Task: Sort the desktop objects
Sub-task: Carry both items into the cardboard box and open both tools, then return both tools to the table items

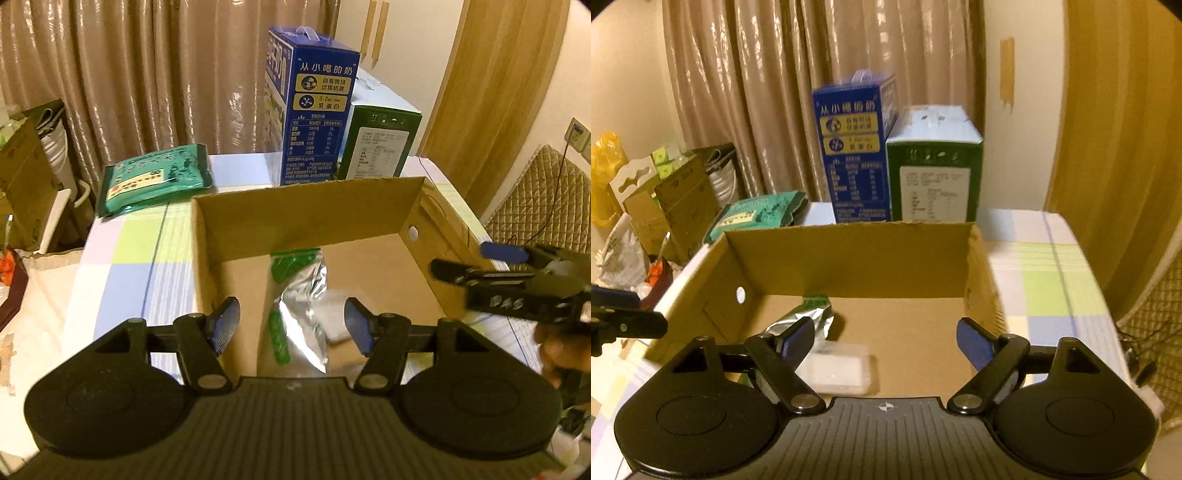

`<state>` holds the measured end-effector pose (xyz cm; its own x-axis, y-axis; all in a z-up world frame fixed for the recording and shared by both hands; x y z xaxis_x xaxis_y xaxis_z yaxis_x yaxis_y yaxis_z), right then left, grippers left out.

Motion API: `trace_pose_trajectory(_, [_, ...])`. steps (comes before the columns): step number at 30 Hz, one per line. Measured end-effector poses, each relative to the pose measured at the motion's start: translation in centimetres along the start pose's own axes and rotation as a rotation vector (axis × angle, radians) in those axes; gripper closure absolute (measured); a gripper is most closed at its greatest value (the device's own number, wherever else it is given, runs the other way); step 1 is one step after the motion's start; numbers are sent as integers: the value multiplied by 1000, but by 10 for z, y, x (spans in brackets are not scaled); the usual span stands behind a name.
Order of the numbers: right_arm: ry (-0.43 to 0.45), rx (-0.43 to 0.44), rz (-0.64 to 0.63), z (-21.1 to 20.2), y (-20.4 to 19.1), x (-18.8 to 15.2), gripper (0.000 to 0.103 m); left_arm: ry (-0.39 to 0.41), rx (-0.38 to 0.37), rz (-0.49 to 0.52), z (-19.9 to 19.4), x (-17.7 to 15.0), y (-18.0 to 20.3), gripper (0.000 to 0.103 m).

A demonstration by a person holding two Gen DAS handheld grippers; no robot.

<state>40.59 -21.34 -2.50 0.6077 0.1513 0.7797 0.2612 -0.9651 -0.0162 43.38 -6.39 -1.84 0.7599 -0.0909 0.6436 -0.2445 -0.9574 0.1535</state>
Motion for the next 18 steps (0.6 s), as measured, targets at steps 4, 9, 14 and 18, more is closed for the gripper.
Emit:
trace_pose_trajectory(4, [13,17,12,-45,-11,-14,21,7,9,-22,-28,-22,-6,44])
trace_pose_trajectory(9, [15,35,3,-94,-33,-48,19,11,19,-42,-67,-60,-11,41])
trace_pose_trajectory(14, [-13,43,34,-128,-44,-95,19,9,22,-73,-99,-106,-13,37])
trace_pose_trajectory(18, [-53,36,44,-150,-51,-136,19,0,34,-66,-118,-145,-9,37])
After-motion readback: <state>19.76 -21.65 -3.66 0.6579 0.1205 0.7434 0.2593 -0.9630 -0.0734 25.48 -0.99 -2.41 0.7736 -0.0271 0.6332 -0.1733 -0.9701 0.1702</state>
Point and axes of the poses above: each gripper's, at about its wrist camera, not at the fingertips, and z roughly the way its jaws point, y to its right, x to its top, the point moved 10 cm from there along z, roughly the way its jaws point, and after that the axes turned 6 degrees about -z, right-handed, at the moved point
